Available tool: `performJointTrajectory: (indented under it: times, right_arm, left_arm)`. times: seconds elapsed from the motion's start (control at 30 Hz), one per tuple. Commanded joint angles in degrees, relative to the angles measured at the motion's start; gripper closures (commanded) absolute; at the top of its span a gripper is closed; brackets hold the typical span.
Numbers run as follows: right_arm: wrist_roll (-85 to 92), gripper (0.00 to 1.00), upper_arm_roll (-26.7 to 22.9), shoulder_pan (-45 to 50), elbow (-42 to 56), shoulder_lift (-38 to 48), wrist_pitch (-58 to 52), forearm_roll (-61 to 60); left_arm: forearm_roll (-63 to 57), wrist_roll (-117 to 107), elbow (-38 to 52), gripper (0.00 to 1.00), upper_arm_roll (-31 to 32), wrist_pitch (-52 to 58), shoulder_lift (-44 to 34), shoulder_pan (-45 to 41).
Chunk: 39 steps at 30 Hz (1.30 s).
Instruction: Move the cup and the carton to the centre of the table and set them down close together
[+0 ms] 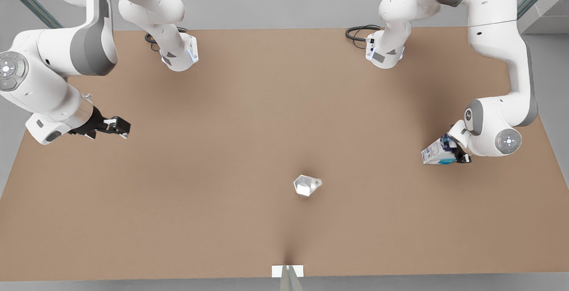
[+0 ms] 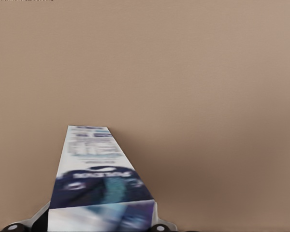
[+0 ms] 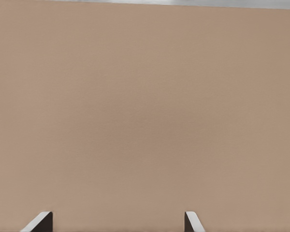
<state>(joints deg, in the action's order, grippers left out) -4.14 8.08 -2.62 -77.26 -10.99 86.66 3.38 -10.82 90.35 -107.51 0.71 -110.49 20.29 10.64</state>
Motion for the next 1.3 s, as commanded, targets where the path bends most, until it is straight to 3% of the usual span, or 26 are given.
performJointTrajectory:
  times: [0.0, 0.1, 0.4, 0.53, 0.73, 0.87, 1.07, 1.27]
  right_arm:
    - [0.01, 0.00, 0.00, -0.11, 0.26, 0.00, 0.00, 0.05]
    - [0.01, 0.00, -0.09, -0.11, 1.14, -0.26, 0.09, -0.04]
    - [-1.49, 0.00, 0.27, 0.50, 1.76, 0.00, 0.09, -0.48]
    - [-4.83, 0.00, 0.97, 0.86, 1.23, 0.09, -0.44, -0.48]
    - [-5.00, 0.00, 0.97, 0.77, 1.50, 0.09, -0.44, -0.48]
    - [-5.00, 0.00, 0.97, 0.77, 1.67, 0.18, -0.44, -0.48]
    - [-5.09, 0.00, 0.97, 0.77, 1.67, 0.09, -0.44, -0.39]
    - [-5.18, 0.00, 0.97, 0.77, 1.76, 0.01, -0.44, -0.39]
  left_arm:
    - [-0.08, 0.00, 0.02, 0.33, -0.01, 0.19, 0.01, -0.01]
    - [-0.08, -0.97, 0.02, 0.44, -0.01, 0.45, -0.08, -0.01]
    - [0.01, -13.18, 0.02, 0.42, -0.09, 6.60, -4.12, -1.50]
    - [1.86, -38.31, 0.02, 0.39, 0.96, 9.07, -8.69, -7.13]
    - [10.82, -103.96, 0.20, 0.37, 17.75, 8.89, -10.10, -7.22]
    - [14.16, -136.30, 1.78, 0.37, 26.09, 7.40, -6.41, -7.22]
    - [15.04, -172.52, 9.16, 0.36, 26.63, 0.28, -0.79, -10.03]
    - [12.58, -177.28, 10.92, 0.35, 26.63, -3.94, 3.35, -14.86]
